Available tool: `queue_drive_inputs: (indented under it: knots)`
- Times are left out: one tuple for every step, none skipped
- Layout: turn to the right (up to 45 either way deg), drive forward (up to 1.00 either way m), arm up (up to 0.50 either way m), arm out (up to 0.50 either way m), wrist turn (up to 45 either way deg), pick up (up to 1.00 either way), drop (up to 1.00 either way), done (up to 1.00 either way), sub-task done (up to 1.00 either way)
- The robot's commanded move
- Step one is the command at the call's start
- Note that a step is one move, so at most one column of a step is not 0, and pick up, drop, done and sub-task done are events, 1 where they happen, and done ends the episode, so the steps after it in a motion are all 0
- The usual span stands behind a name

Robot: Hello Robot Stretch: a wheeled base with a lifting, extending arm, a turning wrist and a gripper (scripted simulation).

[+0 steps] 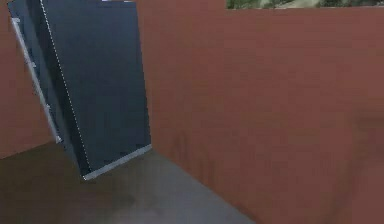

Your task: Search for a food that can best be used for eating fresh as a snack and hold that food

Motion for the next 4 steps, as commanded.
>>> queue_drive_inputs:
  knots:
    - [-45.0,0.00,0.00,0.00,0.0,0.00,0.00,0.00,0.00]
    - [-24.0,0.00,0.00,0.00,0.0,0.00,0.00,0.00,0.00]
    - [0.0,0.60,0.00,0.00,0.0,0.00,0.00,0.00,0.00]
    - [-45.0,0.00,0.00,0.00,0.0,0.00,0.00,0.00,0.00]
